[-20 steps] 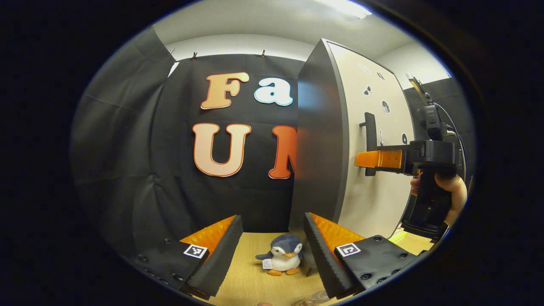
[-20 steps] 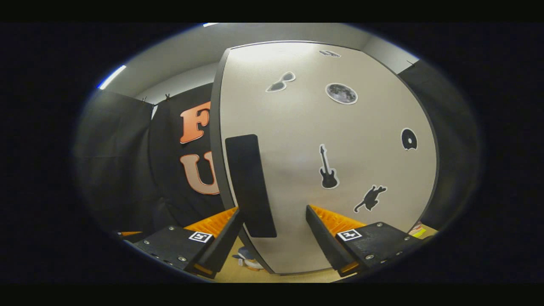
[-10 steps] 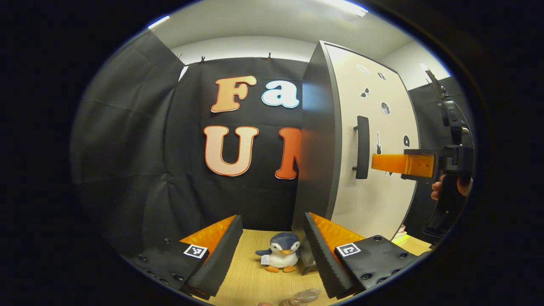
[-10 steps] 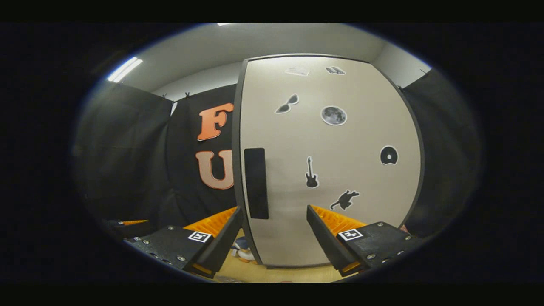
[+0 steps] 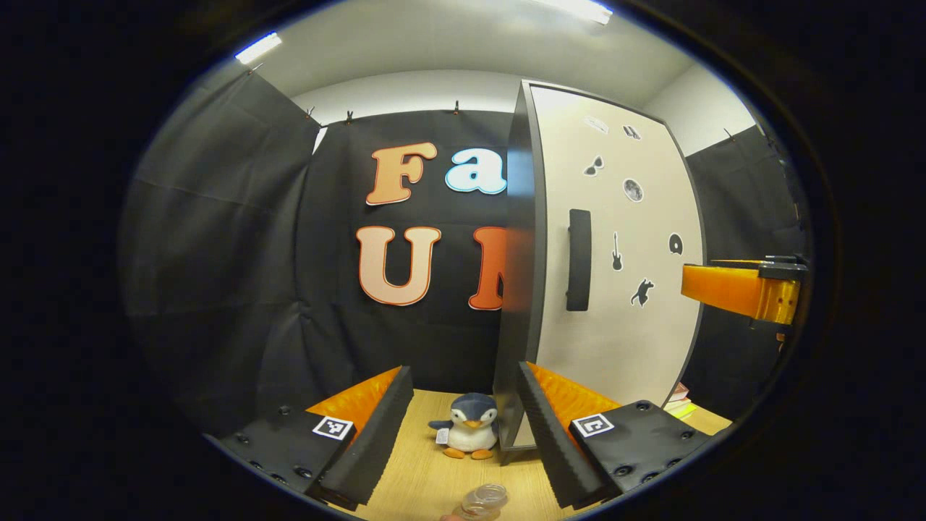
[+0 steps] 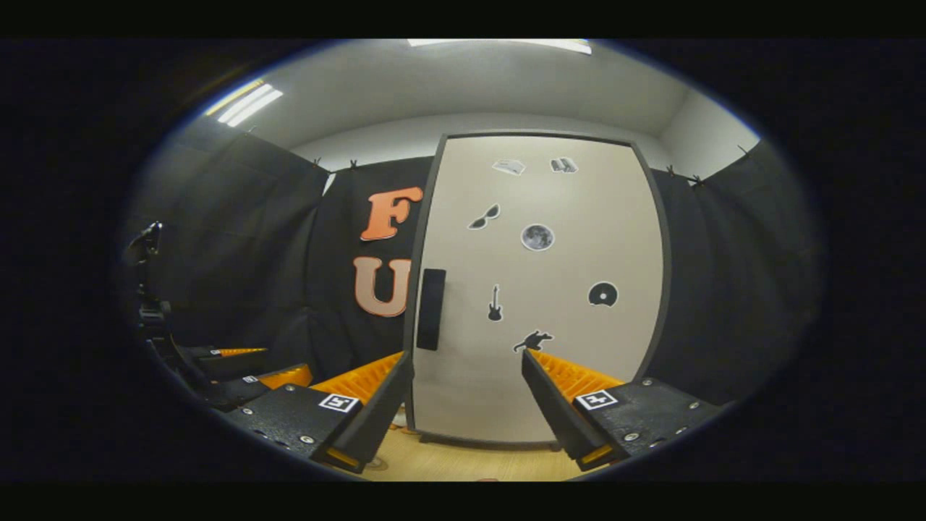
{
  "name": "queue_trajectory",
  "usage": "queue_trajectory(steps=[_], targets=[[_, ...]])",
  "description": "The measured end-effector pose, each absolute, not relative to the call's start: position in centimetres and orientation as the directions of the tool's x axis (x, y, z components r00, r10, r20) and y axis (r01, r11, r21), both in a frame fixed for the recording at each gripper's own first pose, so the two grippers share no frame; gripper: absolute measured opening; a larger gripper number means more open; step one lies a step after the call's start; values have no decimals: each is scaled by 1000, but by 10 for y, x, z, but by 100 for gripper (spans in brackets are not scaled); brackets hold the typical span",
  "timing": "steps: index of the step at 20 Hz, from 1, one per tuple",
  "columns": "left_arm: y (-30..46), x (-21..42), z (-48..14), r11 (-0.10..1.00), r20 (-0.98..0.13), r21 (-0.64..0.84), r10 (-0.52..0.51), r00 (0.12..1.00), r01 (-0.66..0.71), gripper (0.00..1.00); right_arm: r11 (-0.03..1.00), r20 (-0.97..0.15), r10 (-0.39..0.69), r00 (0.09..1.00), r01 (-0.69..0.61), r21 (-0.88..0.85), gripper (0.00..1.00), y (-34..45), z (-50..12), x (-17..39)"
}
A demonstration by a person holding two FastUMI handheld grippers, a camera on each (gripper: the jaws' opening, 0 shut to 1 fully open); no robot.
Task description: Open the cabinet door with the right hand, grasp the bottle in the cabinet with the left hand and place it on the coaster, then close the cabinet door with the right hand.
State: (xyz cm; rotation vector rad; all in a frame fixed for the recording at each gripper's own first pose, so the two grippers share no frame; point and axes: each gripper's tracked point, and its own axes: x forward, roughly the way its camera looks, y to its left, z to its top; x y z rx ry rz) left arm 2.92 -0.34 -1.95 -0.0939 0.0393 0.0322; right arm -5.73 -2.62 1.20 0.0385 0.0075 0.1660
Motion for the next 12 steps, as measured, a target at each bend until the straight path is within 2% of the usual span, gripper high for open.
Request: queue_trajectory(steps=[7,12], targets=[[-13,-6,-6,992,-39,-67,100,994,-103,94,978,-2,203,979,-203,49,93,-52,9,-108],[-22,-15,4,995,-24,-50,82,996,-83,94,985,14,162,987,-162,65,93,-66,8,-119]])
